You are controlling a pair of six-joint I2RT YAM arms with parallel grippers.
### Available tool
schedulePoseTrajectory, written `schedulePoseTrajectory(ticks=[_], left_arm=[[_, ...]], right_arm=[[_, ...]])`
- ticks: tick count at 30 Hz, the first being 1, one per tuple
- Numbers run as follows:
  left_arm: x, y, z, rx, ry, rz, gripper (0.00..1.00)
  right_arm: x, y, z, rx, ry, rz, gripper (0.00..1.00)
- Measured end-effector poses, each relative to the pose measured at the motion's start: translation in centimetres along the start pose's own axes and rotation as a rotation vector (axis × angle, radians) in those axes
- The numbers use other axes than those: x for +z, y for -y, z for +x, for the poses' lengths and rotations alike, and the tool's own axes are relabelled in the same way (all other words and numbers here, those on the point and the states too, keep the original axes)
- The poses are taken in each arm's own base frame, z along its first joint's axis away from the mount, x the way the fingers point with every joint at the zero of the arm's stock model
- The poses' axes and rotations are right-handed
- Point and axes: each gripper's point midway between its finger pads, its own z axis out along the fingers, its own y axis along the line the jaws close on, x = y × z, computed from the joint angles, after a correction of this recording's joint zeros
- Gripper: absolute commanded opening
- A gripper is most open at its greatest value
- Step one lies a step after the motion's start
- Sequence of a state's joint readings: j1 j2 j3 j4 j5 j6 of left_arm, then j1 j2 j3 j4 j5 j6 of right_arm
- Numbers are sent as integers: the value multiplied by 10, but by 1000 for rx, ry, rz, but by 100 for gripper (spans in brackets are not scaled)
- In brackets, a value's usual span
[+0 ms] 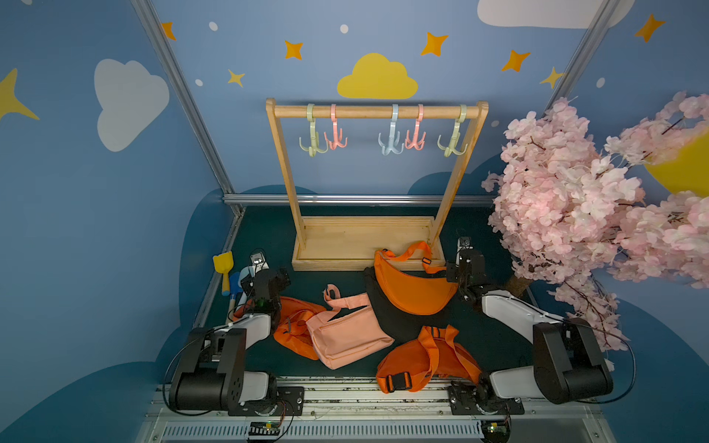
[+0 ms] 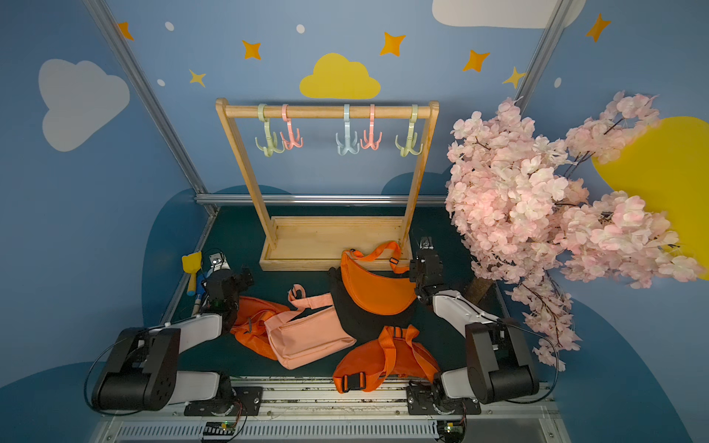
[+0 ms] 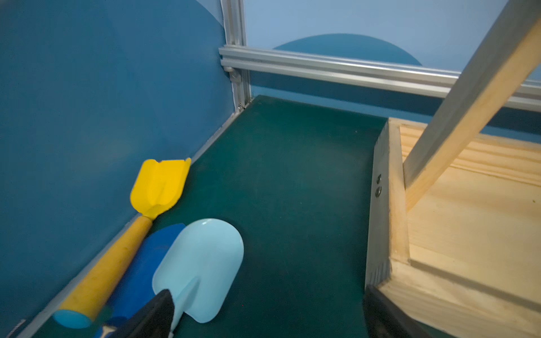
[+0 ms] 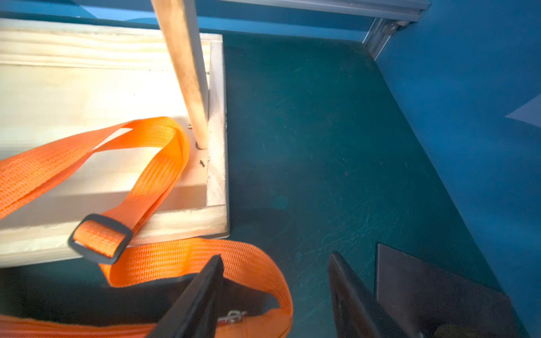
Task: Take the bag off the hook
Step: Reset both arms
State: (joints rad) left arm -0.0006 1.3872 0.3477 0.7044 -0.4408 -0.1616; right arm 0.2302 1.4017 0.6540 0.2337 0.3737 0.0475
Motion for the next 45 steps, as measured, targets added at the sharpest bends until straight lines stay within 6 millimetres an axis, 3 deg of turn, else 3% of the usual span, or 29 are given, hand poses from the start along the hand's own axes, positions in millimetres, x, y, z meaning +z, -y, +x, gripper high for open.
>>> schedulePoseTrajectory(ticks=[3, 7, 12, 17, 19, 23, 34, 45], left_arm=[[4, 4, 17, 6, -42, 54, 100], [6, 23, 9, 9, -2, 181, 100], [3, 36, 28, 38, -7, 273, 100], [6, 42, 19, 41, 6, 295, 100], [9, 46, 13, 45, 5, 298, 100], [13, 52, 1, 50, 22, 301, 100], [9, 63, 9, 120, 7, 272, 100], [10, 58, 10, 125, 7, 241, 100]], right_arm=[[1, -2, 8, -5, 39, -16, 59], [2, -6, 45, -68, 20, -69, 58], [2, -2, 44, -53, 129, -133, 59], [21, 17, 54, 36, 113, -124, 70], [21, 21, 47, 55, 142, -121, 89], [20, 19, 38, 71, 166, -136, 91], [20, 17, 34, 73, 179, -145, 91], [20, 17, 34, 74, 179, -145, 91]])
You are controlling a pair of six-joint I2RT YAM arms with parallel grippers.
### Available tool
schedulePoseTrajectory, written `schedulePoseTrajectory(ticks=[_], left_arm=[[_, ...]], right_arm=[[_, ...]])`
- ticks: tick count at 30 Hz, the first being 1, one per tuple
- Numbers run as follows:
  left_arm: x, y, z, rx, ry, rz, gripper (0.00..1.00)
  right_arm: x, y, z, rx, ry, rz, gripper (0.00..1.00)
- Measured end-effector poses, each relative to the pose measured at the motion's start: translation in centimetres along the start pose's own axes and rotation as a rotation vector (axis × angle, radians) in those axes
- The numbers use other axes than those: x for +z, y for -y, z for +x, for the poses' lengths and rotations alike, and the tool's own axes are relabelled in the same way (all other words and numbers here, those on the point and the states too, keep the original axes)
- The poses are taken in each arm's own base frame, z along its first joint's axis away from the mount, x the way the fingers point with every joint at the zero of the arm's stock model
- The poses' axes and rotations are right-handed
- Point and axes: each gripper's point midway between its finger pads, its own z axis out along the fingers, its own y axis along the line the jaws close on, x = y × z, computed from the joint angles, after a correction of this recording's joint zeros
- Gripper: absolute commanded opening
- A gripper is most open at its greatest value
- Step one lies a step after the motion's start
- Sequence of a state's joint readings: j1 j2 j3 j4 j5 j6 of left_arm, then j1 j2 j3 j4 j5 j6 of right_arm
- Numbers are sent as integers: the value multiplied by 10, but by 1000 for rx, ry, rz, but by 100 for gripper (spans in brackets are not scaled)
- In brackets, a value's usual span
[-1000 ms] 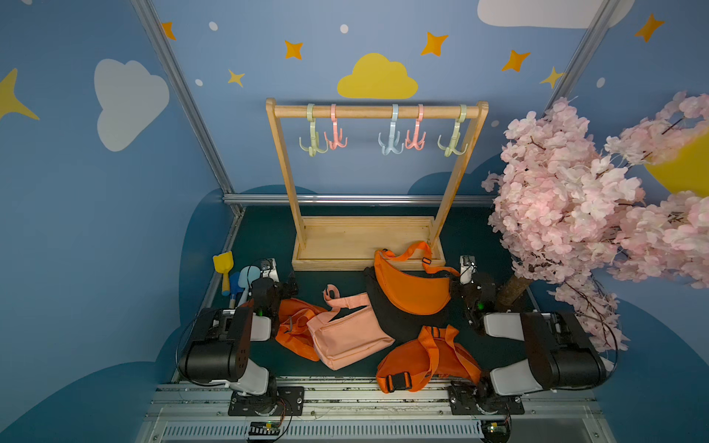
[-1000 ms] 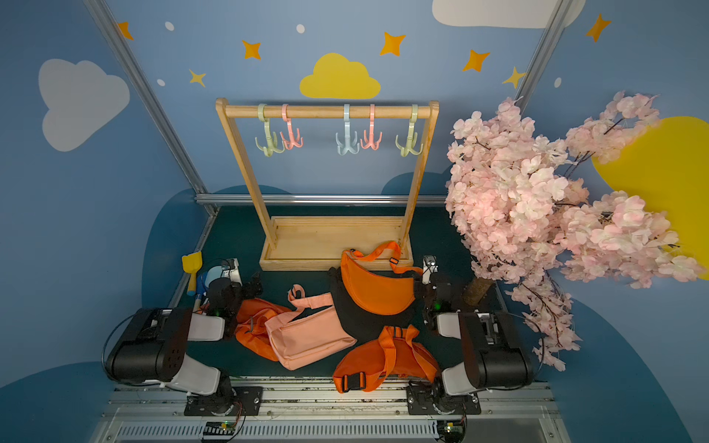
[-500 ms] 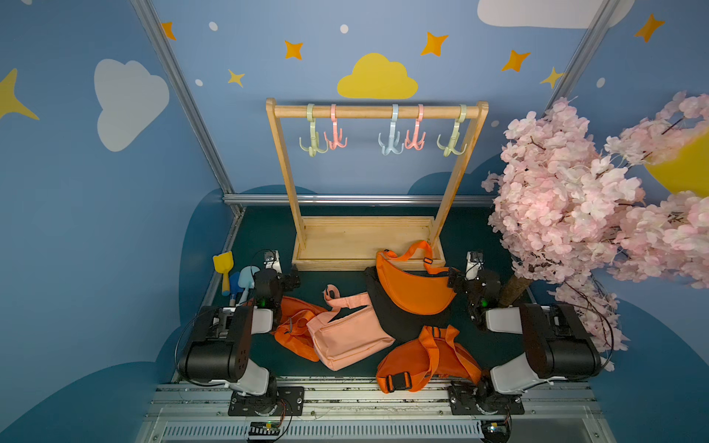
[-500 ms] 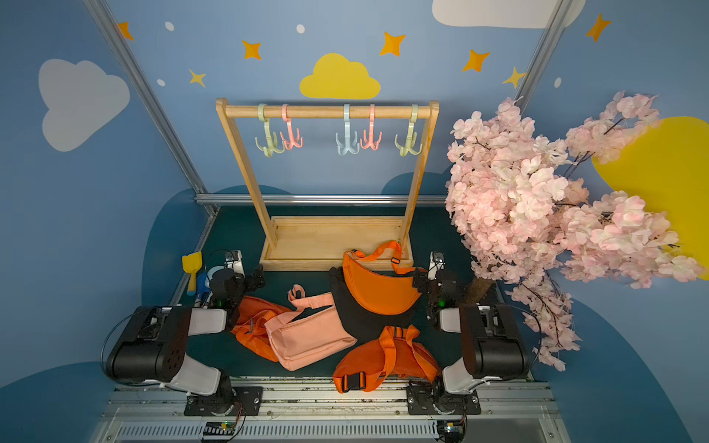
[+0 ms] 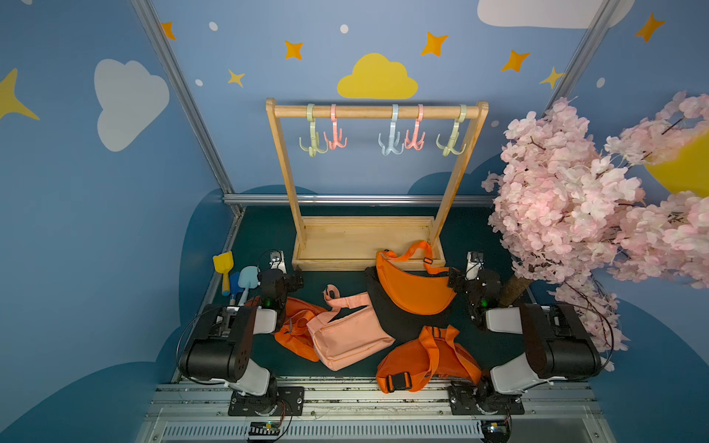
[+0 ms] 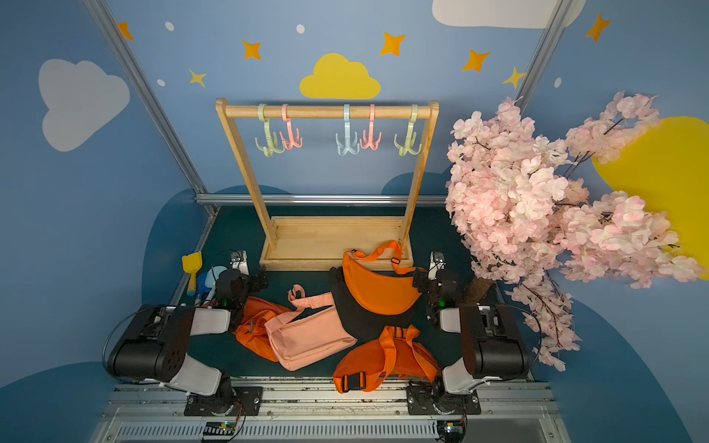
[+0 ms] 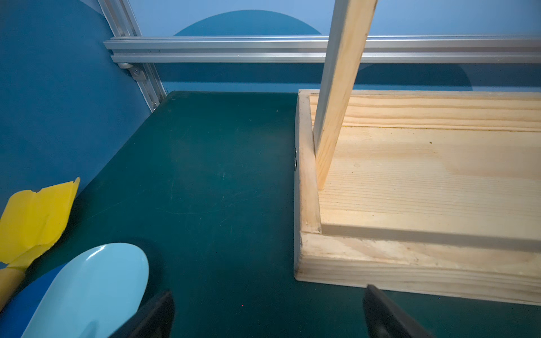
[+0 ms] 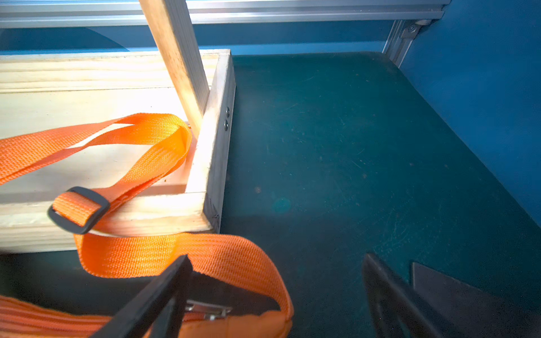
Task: Take the bag off the hook
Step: Reset both arms
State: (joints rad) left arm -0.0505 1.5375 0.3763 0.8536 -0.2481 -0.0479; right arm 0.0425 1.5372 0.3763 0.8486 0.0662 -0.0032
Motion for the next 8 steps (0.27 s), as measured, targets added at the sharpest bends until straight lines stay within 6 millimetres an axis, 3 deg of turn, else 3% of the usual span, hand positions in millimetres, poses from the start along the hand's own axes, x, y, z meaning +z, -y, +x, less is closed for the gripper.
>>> schedulePoseTrajectory(ticks=[8], left_arm=[[1, -5, 0, -7, -1, -11, 100]], right_arm=[[0, 0, 0, 0, 0, 0, 91]])
